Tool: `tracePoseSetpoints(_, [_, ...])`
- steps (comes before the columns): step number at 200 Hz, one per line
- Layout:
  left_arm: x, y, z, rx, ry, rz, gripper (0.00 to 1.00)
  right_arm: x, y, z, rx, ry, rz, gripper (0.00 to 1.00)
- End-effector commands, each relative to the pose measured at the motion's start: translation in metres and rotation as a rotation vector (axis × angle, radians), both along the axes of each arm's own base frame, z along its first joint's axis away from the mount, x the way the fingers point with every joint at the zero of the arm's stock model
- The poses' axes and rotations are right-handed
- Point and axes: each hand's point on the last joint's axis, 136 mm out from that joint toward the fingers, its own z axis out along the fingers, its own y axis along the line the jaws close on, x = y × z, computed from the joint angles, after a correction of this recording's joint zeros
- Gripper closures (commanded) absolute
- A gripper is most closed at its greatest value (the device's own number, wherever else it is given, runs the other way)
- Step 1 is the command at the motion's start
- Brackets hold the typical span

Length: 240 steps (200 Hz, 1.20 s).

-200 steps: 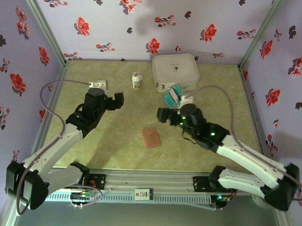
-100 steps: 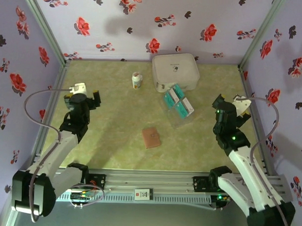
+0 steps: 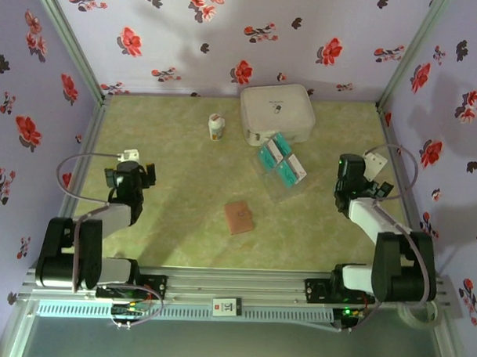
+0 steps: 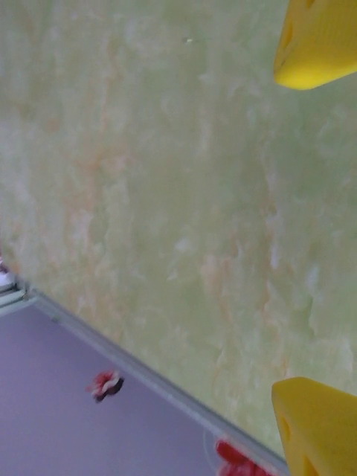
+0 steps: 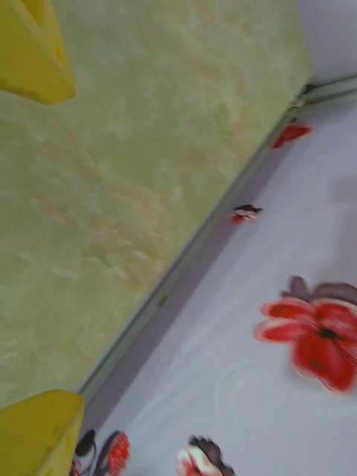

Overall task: Put the credit cards into the card holder
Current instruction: Reset both arms

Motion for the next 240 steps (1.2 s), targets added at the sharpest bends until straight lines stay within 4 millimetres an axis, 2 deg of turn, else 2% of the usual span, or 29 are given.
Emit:
tracePoseSetpoints(1, [0.023,-0.008,0.026,-0.030,-0.128,-0.063,0.00,0.022,0.012,0.000,-0.001,-0.089,0.113,0.01])
tracePoseSetpoints(14, [0.027,-0.017,0.020,-0.044,-0.157,-0.116,0.00,0.025,0.020,-0.009,0.011,-0.118,0.172,0.01])
tracePoseSetpoints(35, [0.028,-0.021,0.002,-0.050,-0.153,-0.145,0.00,0.032,0.038,-0.011,0.051,-0.195,0.305,0.01])
tracePoseSetpoints(52, [0.033,-0.020,-0.001,-0.074,-0.134,-0.152,0.00,0.033,0.045,-0.017,0.036,-0.254,0.358,0.01])
tracePoseSetpoints(67, [0.035,-0.016,-0.002,-0.108,-0.121,-0.159,0.00,0.041,0.061,-0.028,0.072,-0.177,0.449,0.01])
tracePoseSetpoints(74, [0.036,-0.015,-0.003,-0.117,-0.121,-0.162,0.00,0.044,0.061,-0.037,0.064,-0.161,0.457,0.01])
tracePoseSetpoints(86, [0.036,-0.015,-0.003,-0.120,-0.120,-0.160,0.00,0.048,0.060,-0.030,0.044,-0.245,0.455,0.01])
tracePoseSetpoints(100, [0.036,-0.015,-0.004,-0.124,-0.114,-0.163,0.00,0.050,0.054,-0.042,0.104,-0.128,0.416,0.00])
tracePoseSetpoints(111, [0.037,-0.015,-0.004,-0.128,-0.110,-0.161,0.00,0.054,0.054,-0.037,0.071,-0.192,0.430,0.01])
tracePoseSetpoints(126, [0.037,-0.014,-0.004,-0.130,-0.111,-0.162,0.00,0.051,0.054,-0.041,0.099,-0.130,0.420,0.01])
tracePoseSetpoints(178, [0.035,-0.018,-0.002,-0.101,-0.124,-0.168,0.00,0.049,0.058,-0.034,0.053,-0.174,0.428,0.01])
tracePoseSetpoints(240, [0.035,-0.017,-0.002,-0.101,-0.124,-0.167,0.00,0.053,0.057,-0.039,0.072,-0.151,0.428,0.00])
